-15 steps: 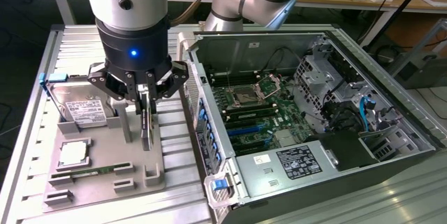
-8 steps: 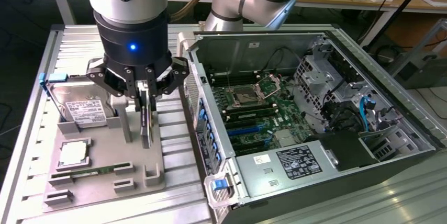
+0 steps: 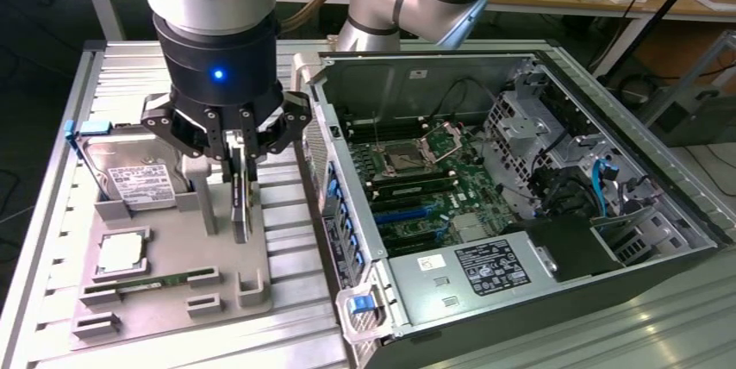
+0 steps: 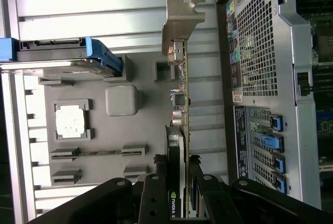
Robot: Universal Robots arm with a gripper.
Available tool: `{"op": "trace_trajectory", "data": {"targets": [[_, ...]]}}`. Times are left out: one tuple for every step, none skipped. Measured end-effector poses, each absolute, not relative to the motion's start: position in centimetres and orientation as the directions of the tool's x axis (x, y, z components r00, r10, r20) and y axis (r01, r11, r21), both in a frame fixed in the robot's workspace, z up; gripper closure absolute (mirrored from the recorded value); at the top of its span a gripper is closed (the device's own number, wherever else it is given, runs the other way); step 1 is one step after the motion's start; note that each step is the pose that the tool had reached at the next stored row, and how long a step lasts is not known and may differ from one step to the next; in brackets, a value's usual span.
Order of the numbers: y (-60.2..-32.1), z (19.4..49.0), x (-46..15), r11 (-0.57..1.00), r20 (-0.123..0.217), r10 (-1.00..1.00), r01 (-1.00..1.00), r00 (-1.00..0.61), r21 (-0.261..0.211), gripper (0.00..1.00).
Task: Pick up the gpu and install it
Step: 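Pick up the gpu and move the gpu toward the slot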
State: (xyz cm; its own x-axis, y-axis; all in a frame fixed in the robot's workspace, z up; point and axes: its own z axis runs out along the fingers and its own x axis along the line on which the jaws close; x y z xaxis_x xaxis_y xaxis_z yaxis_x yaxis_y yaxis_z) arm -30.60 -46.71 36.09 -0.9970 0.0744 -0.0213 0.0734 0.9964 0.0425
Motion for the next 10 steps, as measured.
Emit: {"op": "trace_trajectory", "data": {"targets": [[-46.71,36.1,-30.6,0.996,-0.021,0.074,0.073,-0.997,0.042,0.73],[-46.7,36.12,-30.6,0.996,-0.021,0.074,0.073,-0.997,0.042,0.73],[-46.71,36.15,-30.6,0.996,-0.021,0.074,0.073,-0.997,0.042,0.73],[-46.71,36.19,-30.6,0.996,-0.021,0.074,0.073,-0.997,0.042,0.73],[-46.71,36.23,-30.6,0.996,-0.021,0.074,0.073,-0.997,0.042,0.73],[-46.71,36.25,-30.6,0.996,-0.021,0.074,0.073,-0.997,0.042,0.73],[-46.71,36.29,-30.6,0.996,-0.021,0.074,0.073,-0.997,0.043,0.73],[-46.71,36.32,-30.6,0.996,-0.021,0.074,0.073,-0.997,0.043,0.73],[-46.71,36.36,-30.6,0.996,-0.021,0.074,0.073,-0.997,0.042,0.73],[-46.71,36.43,-30.6,0.996,-0.021,0.074,0.073,-0.997,0.042,0.73]]}}
